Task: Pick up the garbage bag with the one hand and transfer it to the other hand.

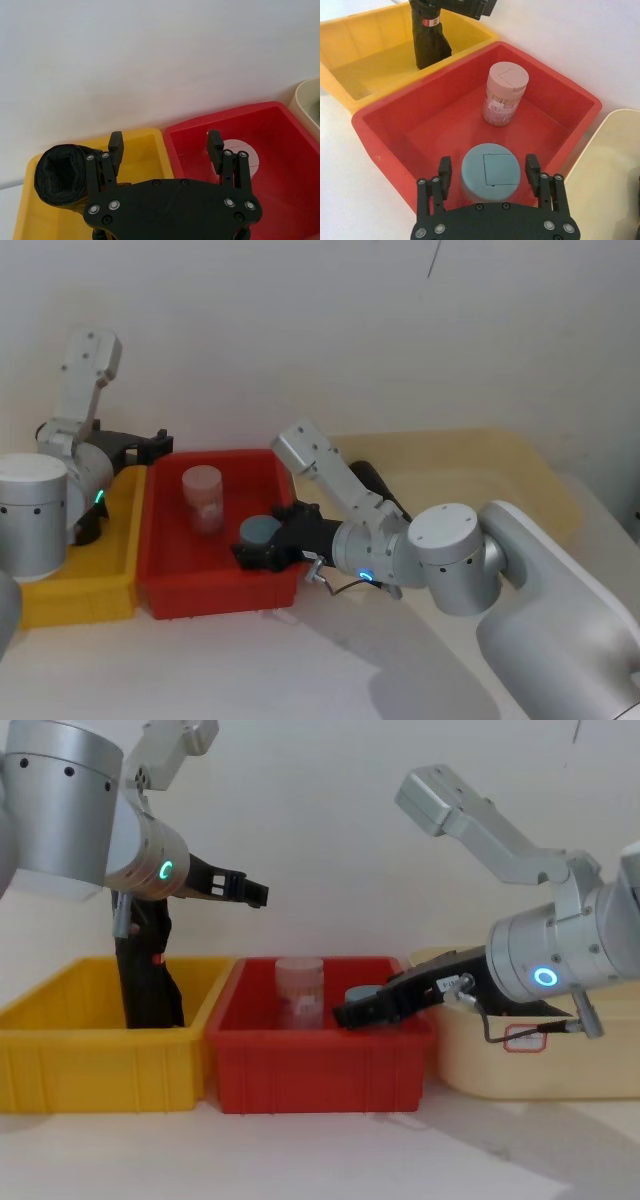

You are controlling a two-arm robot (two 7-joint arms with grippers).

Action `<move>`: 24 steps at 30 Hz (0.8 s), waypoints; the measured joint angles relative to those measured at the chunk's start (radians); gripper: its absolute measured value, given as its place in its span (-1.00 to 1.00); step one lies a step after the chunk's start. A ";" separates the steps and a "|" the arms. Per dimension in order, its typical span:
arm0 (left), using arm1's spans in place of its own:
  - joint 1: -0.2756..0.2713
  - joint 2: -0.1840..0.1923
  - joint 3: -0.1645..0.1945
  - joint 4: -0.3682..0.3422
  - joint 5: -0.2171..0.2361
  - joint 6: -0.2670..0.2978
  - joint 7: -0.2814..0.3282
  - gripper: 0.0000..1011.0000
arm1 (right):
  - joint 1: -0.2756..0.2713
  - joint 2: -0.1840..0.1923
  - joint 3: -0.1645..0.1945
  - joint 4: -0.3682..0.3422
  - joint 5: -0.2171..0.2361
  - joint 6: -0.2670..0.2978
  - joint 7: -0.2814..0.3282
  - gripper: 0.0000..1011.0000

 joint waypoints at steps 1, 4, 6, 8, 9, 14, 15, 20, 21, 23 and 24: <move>0.000 0.000 0.000 0.000 0.000 0.000 0.000 0.98 | 0.000 -0.001 0.001 0.004 0.003 -0.005 0.000 0.80; 0.000 0.000 0.000 0.000 0.000 0.000 0.000 0.98 | 0.001 -0.003 0.003 0.011 0.007 -0.015 -0.001 0.63; 0.000 0.000 0.000 0.000 0.000 0.000 0.000 0.98 | 0.001 -0.005 0.006 0.014 0.010 -0.021 -0.004 0.53; 0.000 0.000 0.000 0.000 0.000 0.000 0.000 0.98 | 0.001 -0.006 0.007 0.016 0.011 -0.023 -0.007 0.42; 0.000 0.000 0.000 0.000 0.000 0.000 0.000 0.98 | 0.001 -0.006 0.008 0.016 0.012 -0.024 -0.008 0.38; 0.000 0.000 0.000 0.000 0.000 0.000 0.000 0.98 | 0.000 -0.009 0.013 0.017 0.017 -0.025 -0.018 0.32; 0.000 0.000 0.000 0.000 0.000 0.000 0.000 0.98 | 0.000 -0.009 0.014 0.016 0.018 -0.025 -0.020 0.32; 0.000 0.000 0.000 0.000 0.000 0.000 0.000 0.98 | -0.004 -0.011 0.023 0.005 0.028 -0.022 -0.030 0.32; 0.000 0.000 0.000 0.000 0.000 0.000 0.000 0.98 | -0.005 -0.011 0.025 0.002 0.030 -0.022 -0.031 0.32; 0.000 0.000 0.000 0.000 0.000 0.000 0.000 0.98 | -0.007 -0.012 0.032 -0.010 0.037 -0.019 -0.035 0.32; 0.000 0.000 0.000 0.000 0.000 0.000 0.000 0.98 | -0.008 -0.012 0.035 -0.014 0.040 -0.018 -0.037 0.32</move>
